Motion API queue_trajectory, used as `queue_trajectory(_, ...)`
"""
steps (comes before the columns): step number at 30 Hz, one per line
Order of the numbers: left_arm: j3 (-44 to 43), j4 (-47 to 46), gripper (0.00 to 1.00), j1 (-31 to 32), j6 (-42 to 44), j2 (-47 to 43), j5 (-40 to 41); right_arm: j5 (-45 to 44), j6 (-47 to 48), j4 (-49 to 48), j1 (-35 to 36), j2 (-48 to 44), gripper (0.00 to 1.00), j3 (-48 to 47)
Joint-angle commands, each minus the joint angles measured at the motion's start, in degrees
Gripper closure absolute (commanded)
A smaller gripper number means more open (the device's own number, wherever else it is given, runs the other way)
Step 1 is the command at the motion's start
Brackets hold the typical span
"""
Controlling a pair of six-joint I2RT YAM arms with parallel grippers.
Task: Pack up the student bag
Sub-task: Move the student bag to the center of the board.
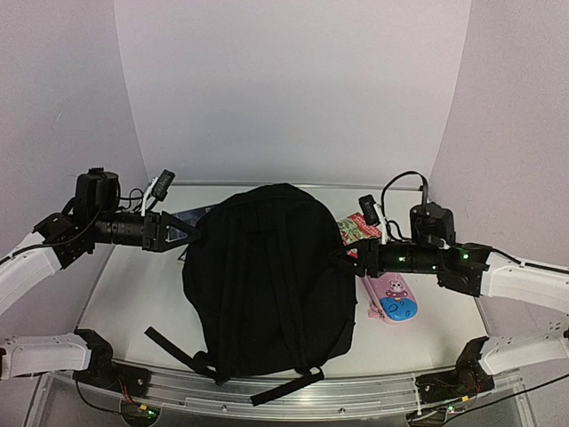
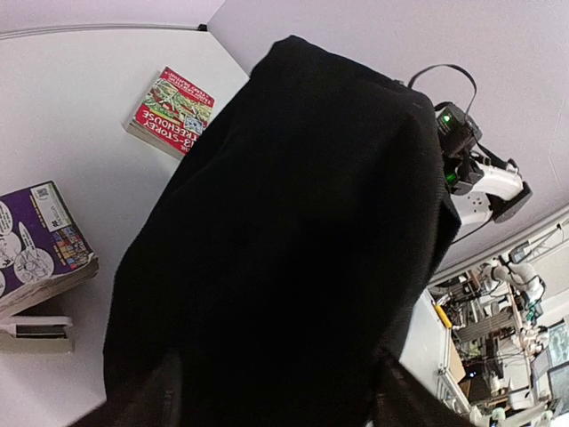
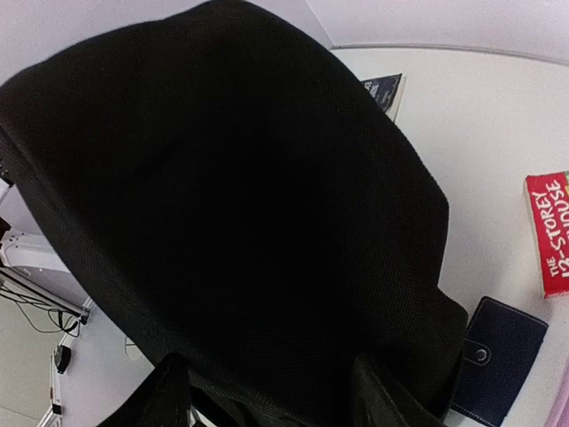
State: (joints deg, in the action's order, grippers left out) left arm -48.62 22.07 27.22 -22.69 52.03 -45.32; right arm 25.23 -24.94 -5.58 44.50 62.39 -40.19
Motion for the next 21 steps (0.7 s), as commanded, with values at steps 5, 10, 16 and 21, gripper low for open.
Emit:
queue_trajectory(5,0.6,-7.4,0.77,1.0,-2.1,2.0,-3.1,-12.3,1.0,-8.4,2.0,1.5,0.83,-3.4)
queue_trajectory(10,0.6,-10.5,0.99,1.1,-2.4,2.2,-1.6,-21.2,1.6,-16.3,2.0,3.9,0.96,-3.9)
queue_trajectory(16,-0.6,-15.3,1.0,1.2,-1.8,3.8,1.3,-28.1,3.9,-26.8,2.0,13.4,1.0,-7.5)
queue_trajectory(21,-1.6,-18.4,1.0,1.2,-0.3,5.8,4.7,-31.7,5.6,-33.0,2.0,21.1,1.0,-11.2)
